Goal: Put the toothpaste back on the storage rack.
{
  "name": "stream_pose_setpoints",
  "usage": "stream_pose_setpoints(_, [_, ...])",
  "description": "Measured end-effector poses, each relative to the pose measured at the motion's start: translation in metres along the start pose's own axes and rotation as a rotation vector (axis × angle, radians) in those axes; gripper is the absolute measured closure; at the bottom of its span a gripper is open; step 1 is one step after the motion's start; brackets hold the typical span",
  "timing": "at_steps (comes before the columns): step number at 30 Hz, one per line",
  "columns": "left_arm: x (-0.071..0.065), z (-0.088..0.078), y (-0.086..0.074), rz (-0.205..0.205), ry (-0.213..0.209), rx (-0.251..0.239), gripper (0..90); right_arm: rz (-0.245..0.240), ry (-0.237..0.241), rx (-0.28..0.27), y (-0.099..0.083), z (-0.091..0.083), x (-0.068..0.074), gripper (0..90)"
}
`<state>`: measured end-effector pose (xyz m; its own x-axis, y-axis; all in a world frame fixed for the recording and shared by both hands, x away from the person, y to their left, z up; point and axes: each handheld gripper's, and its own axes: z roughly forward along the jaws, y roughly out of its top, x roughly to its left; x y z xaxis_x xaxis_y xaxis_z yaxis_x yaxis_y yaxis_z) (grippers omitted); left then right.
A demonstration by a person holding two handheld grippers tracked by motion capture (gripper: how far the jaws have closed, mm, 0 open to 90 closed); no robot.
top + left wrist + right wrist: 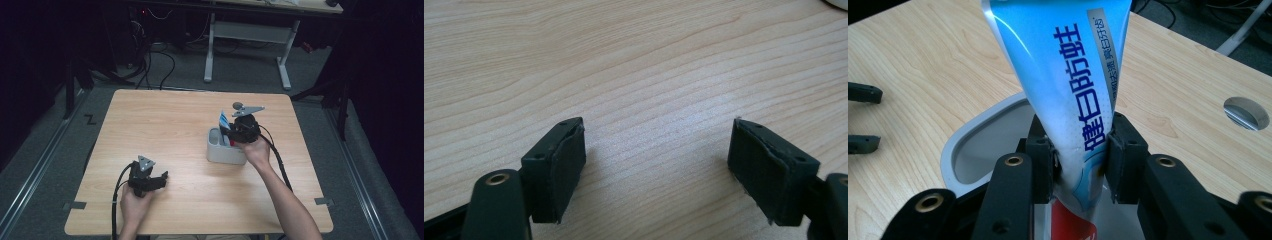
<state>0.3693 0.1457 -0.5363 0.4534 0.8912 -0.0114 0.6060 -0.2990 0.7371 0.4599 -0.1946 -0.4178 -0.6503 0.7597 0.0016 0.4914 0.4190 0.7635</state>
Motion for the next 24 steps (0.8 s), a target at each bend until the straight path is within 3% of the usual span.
stream_pose_setpoints(8, [0.0, 0.0, 0.0, 0.0, 0.0, 0.0, 23.5, 0.002, -0.009, -0.008, -0.001, 0.001, 0.001, 63.9])
stream_pose_setpoints(12, [0.0, 0.0, 0.0, 0.0, 0.0, 0.0, 23.5, 0.004, -0.029, -0.018, -0.002, -0.002, -0.001, 57.2])
stream_pose_setpoints(24, [0.0, 0.0, 0.0, 0.0, 0.0, 0.0, 23.4, 0.038, -0.005, -0.049, -0.002, -0.017, -0.006, 49.1])
